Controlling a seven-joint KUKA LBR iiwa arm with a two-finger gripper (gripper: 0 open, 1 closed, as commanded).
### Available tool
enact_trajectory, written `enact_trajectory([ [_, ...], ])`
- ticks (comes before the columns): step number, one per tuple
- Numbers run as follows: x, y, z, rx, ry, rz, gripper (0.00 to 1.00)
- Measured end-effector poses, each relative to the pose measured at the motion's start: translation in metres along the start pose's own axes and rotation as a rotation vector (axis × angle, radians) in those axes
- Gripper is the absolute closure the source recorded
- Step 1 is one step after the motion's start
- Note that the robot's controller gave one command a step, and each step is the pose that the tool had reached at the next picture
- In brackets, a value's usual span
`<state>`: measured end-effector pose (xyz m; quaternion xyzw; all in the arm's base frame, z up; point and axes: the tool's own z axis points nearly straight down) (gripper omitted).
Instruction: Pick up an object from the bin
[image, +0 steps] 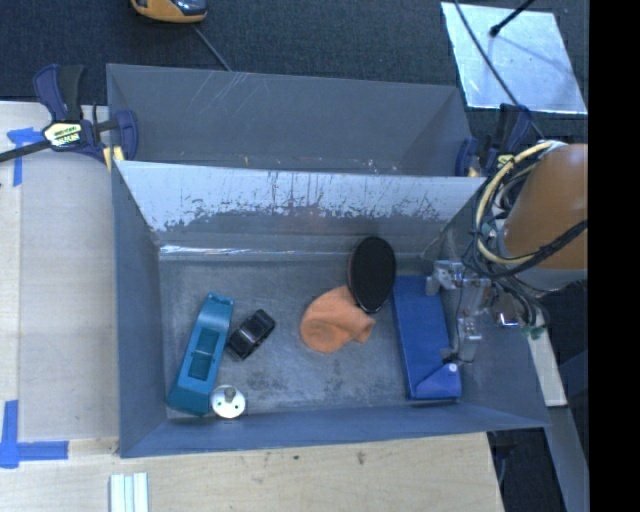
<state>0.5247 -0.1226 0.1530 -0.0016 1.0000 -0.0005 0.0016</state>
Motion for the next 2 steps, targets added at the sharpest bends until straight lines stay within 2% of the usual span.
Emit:
enact_trajectory([
  [1,0.0,0.0,0.0,0.0,0.0,0.0,0.0],
  [2,-0.025,0.037,0.055,0.001,-0.004,-0.06,0.0],
])
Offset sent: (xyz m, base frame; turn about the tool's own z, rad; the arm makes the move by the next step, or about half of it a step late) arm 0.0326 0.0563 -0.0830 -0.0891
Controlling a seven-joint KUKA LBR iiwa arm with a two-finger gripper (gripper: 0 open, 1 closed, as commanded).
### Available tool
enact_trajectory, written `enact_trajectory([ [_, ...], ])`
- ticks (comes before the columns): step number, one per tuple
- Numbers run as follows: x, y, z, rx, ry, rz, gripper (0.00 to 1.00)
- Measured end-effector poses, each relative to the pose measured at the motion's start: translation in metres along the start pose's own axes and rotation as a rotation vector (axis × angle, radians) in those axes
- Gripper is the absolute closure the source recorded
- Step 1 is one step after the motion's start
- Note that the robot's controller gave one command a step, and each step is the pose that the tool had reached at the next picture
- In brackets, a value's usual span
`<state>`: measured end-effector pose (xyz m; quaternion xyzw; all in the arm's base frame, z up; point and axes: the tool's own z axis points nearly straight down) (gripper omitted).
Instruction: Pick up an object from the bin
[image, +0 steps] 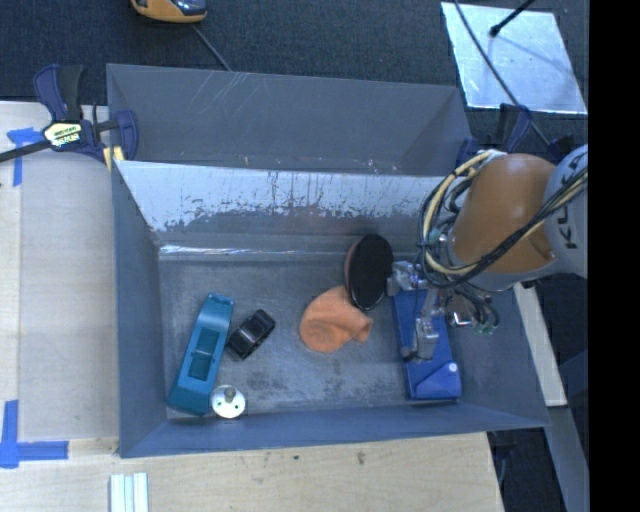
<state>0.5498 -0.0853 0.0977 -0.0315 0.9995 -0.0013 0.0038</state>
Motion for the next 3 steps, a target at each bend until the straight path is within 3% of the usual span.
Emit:
enact_trajectory([
  [1,-0.044,0.003,0.024,-0.004,0.01,0.017,0.0],
  [2,-0.063,0.022,0.026,-0.002,0.003,0.087,0.0],
  [3,-0.053,0.014,0.027,-0.003,0.004,0.185,1.0],
])
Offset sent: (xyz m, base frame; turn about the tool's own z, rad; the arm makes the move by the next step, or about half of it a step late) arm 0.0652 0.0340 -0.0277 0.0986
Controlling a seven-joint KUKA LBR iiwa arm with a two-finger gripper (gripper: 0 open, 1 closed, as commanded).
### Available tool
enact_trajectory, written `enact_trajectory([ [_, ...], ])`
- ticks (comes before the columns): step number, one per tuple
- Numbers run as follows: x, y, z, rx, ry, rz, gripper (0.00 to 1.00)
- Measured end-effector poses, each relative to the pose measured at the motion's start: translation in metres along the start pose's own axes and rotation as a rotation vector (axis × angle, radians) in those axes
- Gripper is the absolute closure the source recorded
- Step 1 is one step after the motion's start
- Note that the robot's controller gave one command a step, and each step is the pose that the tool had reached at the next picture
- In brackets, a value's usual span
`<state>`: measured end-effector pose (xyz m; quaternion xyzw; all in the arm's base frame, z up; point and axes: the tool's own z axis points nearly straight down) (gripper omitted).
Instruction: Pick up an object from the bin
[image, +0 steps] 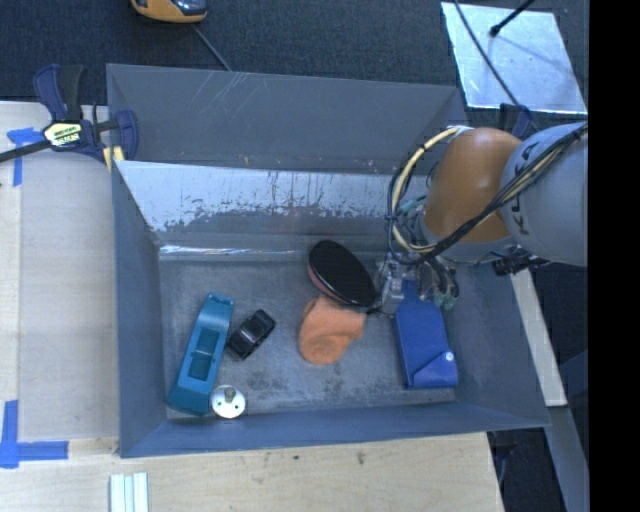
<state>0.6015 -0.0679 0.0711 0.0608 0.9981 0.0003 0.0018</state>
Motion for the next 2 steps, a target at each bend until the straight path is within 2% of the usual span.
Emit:
enact_trajectory([
  [1,0.0,0.0,0.0,0.0,0.0,-0.001,1.0],
  [2,0.002,0.001,-0.045,0.0,0.008,0.0,1.0],
])
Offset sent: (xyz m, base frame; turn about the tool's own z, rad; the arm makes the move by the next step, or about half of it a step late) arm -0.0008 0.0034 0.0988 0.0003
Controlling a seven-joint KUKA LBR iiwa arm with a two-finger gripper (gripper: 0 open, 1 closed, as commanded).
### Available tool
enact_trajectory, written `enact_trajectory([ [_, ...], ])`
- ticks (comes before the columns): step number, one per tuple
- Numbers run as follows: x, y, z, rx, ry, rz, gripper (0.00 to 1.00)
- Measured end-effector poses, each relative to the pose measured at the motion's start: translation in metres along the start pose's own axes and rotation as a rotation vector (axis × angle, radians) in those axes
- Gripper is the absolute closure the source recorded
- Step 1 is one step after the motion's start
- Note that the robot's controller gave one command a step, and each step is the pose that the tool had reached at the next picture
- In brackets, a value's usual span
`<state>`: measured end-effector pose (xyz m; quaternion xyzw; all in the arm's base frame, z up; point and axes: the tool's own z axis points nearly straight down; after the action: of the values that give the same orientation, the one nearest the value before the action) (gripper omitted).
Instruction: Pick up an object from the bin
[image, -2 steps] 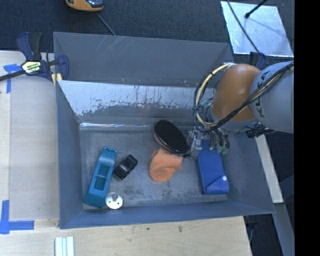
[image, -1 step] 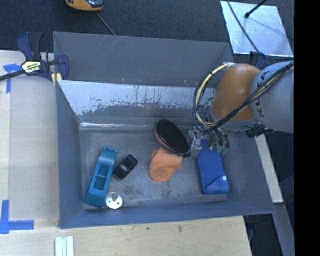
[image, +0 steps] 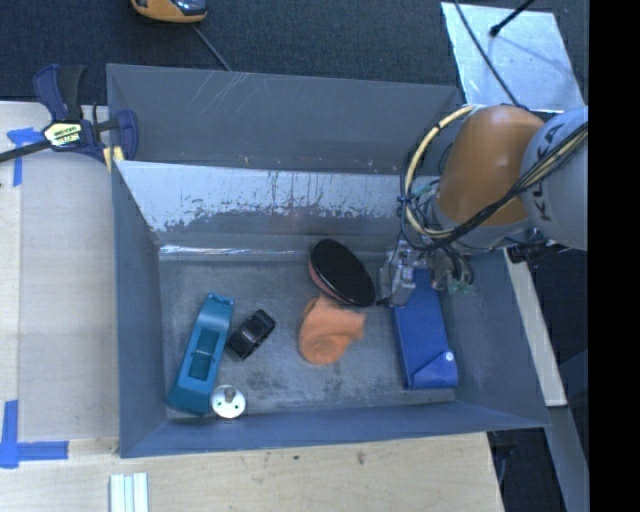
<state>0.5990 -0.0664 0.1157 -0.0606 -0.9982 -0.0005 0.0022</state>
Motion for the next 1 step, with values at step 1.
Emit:
enact_trajectory([
  [1,-0.0128,0.0033,-0.1102,0.0,-0.011,-0.01,0.0],
])
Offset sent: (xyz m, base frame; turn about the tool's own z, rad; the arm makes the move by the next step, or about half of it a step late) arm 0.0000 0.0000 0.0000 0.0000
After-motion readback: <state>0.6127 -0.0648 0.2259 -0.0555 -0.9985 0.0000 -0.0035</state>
